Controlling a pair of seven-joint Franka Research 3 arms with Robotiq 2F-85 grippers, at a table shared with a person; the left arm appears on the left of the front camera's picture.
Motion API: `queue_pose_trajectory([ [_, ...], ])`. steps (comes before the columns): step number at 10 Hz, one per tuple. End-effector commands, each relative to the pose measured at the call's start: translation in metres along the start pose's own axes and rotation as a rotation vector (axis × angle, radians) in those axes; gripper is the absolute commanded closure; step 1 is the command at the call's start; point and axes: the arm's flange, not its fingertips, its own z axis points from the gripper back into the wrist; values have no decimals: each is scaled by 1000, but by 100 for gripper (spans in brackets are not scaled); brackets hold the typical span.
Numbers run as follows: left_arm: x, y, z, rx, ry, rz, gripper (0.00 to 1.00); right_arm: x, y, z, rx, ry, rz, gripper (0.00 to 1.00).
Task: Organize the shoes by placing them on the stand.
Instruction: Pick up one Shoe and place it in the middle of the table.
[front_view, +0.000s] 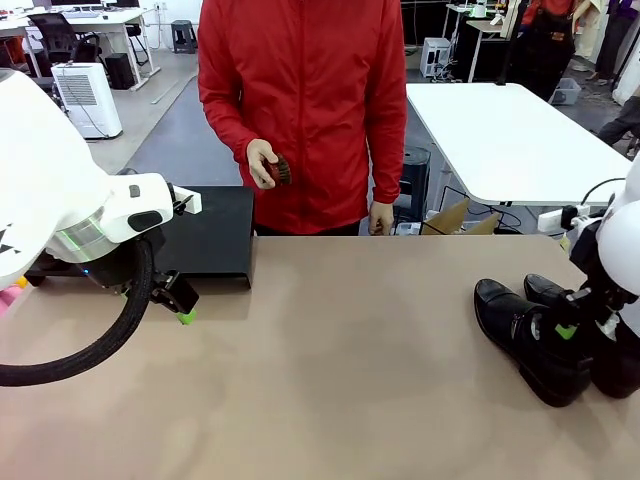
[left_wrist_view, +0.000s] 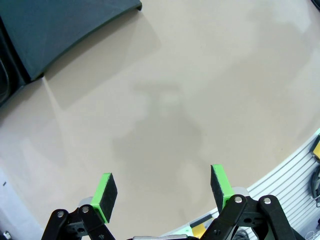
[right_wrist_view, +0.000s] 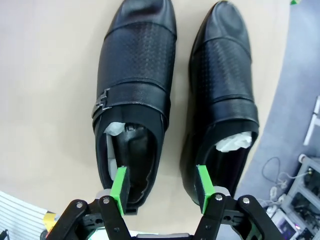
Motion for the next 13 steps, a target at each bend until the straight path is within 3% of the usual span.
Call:
queue_pose_trajectory([
  [1,1,1,0,-20,-13,2,3,-47,11,-37,36,-7,15,31],
  [10,1,1,0,-20,-13,2,3,-33,8,-75,74,17,-46,31],
  [11,1,1,0,-20,-13,2,3,-33,8,-75,72,1,-48,41],
  [13,1,1,0,-20,-13,2,3,-32,7,-76,64,10,-48,78],
])
